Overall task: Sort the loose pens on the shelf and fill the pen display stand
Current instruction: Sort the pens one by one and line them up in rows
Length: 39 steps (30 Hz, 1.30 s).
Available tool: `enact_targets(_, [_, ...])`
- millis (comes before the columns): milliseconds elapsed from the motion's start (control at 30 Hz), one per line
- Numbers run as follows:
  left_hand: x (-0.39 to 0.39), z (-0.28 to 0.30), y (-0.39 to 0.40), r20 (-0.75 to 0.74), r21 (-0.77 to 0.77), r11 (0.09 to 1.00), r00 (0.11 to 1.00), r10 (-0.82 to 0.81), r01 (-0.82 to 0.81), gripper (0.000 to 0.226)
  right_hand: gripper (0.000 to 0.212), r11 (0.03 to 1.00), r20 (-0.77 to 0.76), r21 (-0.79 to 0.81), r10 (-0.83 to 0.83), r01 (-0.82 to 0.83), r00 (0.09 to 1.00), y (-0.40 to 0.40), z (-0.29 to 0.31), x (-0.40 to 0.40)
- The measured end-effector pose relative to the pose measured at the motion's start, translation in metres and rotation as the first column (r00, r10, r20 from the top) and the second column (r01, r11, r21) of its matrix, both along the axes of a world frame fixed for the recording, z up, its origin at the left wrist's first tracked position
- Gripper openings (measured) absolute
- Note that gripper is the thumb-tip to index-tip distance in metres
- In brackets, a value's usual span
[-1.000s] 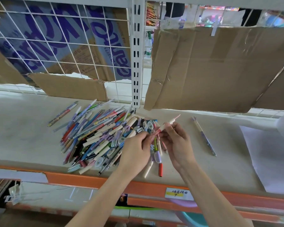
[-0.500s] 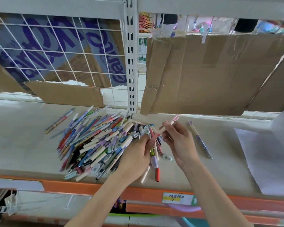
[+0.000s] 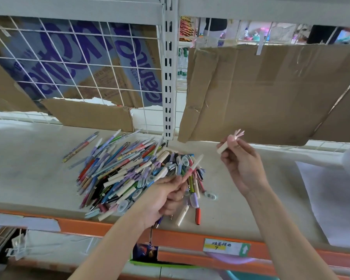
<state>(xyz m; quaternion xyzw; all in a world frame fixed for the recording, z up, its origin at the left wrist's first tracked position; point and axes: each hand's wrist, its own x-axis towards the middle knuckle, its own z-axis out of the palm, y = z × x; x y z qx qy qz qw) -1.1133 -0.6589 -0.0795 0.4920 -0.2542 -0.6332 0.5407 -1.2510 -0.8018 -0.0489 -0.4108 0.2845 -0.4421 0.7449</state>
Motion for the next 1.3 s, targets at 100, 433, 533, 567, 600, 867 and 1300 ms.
enact_targets(100, [-0.001, 0.000, -0.002, 0.054, -0.015, 1.000, 0.999, 0.004, -0.003, 0.027, 0.029, 0.997, -0.052, -0.072, 0.011, -0.015, 0.999, 0.002, -0.001, 0.003])
enact_targets(433, [-0.007, 0.006, -0.005, 0.090, -0.088, 0.996, 0.995, 0.031, -0.023, 0.027, 0.017, 0.980, -0.166, -0.113, 0.146, -0.166, 0.975, 0.027, -0.009, 0.013])
enact_targets(533, [-0.018, 0.003, -0.013, 0.449, -0.156, 0.980, 0.876, 0.179, -0.120, 0.031, 0.018, 0.999, -0.103, -0.022, 0.042, -0.045, 0.994, 0.040, -0.017, 0.024])
enact_targets(567, [-0.022, 0.001, -0.015, 0.634, -0.189, 0.971, 0.737, 0.234, -0.146, 0.034, 0.018, 1.000, -0.072, 0.009, 0.012, -0.011, 0.997, 0.042, -0.017, 0.027])
enact_targets(600, [-0.026, -0.001, -0.017, 0.758, -0.232, 0.959, 0.588, 0.282, -0.161, 0.035, 0.018, 1.000, -0.051, 0.024, -0.015, 0.017, 0.999, 0.043, -0.016, 0.029])
enact_targets(867, [-0.010, 0.001, -0.031, 0.918, -0.225, 0.973, 0.324, 0.230, -0.051, 0.028, 0.015, 0.950, -0.356, -0.311, -0.089, -0.028, 0.930, 0.026, -0.016, 0.038])
enact_targets(1300, [0.043, -0.033, 0.011, 0.990, -0.105, 0.978, 0.068, 0.119, -0.182, 0.005, 0.034, 0.675, -0.818, -0.506, -0.573, -0.536, 0.050, -0.054, -0.098, -0.021])
